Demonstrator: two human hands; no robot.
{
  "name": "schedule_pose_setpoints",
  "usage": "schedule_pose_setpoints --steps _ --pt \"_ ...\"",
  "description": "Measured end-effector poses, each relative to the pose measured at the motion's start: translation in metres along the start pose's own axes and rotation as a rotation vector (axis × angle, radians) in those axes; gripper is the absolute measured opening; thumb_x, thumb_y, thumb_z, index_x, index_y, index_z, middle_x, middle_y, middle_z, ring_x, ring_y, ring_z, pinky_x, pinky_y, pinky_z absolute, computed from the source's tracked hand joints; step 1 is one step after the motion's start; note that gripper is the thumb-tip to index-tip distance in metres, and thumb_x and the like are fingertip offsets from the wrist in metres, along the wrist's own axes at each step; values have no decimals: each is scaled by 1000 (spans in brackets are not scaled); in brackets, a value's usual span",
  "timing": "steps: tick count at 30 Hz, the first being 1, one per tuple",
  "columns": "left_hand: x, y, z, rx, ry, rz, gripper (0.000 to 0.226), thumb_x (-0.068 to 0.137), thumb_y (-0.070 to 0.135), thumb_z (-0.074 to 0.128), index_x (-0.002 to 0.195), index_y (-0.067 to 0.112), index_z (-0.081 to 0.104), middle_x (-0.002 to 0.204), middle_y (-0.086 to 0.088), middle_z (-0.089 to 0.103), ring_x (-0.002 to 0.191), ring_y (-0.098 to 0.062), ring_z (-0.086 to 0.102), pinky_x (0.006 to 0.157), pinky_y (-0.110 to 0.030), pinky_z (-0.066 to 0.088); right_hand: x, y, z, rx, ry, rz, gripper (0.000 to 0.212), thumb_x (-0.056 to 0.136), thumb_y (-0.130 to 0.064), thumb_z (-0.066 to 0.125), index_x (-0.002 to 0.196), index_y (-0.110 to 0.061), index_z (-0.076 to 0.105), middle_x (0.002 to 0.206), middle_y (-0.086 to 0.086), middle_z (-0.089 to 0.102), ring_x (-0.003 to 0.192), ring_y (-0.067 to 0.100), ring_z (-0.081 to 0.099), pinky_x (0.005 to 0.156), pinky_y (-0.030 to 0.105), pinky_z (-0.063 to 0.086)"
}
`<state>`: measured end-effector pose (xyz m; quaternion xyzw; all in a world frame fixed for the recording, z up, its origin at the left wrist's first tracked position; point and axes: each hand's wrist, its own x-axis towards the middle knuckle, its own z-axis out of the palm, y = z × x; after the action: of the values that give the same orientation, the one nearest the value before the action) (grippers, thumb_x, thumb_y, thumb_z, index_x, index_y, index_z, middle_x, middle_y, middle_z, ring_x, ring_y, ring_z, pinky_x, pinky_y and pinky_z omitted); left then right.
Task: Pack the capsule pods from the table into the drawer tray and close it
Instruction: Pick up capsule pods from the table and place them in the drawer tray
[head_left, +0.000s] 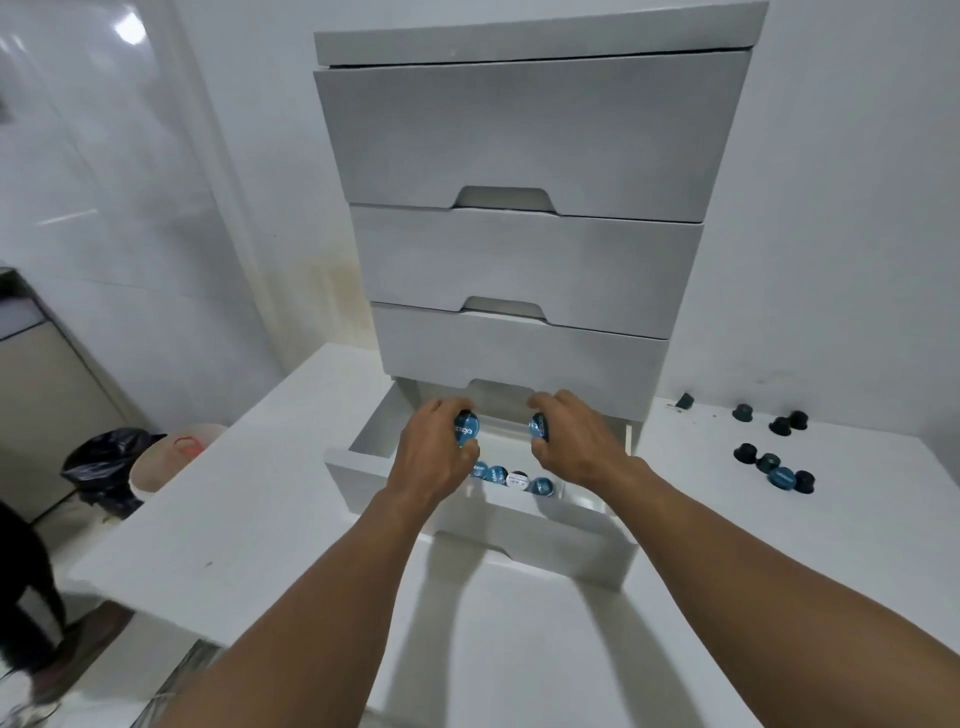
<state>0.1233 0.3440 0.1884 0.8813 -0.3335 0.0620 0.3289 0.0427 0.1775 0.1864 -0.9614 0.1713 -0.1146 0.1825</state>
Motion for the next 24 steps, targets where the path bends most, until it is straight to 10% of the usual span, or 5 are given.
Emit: schedule_pose_setpoints --steps 4,12,24 --pt "36 -23 7 57 -37 -8 38 78 13 72 114 17 60 108 -2 64 96 -20 58 81 -24 41 35 7 20 5 -55 -10 27 85 -8 59 111 -14 53 110 7 51 81 19 49 65 22 36" --pt "74 -72 54 93 -183 -18 44 76 13 73 118 13 59 113 -7 59 100 -24 58 90 -33 47 64 36 74 35 -138 52 49 84 -7 64 130 -14 48 129 9 51 113 26 52 95 32 44" --pt "138 -130 133 37 -531 85 46 78 17 69 122 18 56 122 -3 55 110 -21 53 91 -24 39 108 53 140 157 -209 312 44 80 -5 63 121 -13 53 118 9 50 104 27 52 88 27 41"
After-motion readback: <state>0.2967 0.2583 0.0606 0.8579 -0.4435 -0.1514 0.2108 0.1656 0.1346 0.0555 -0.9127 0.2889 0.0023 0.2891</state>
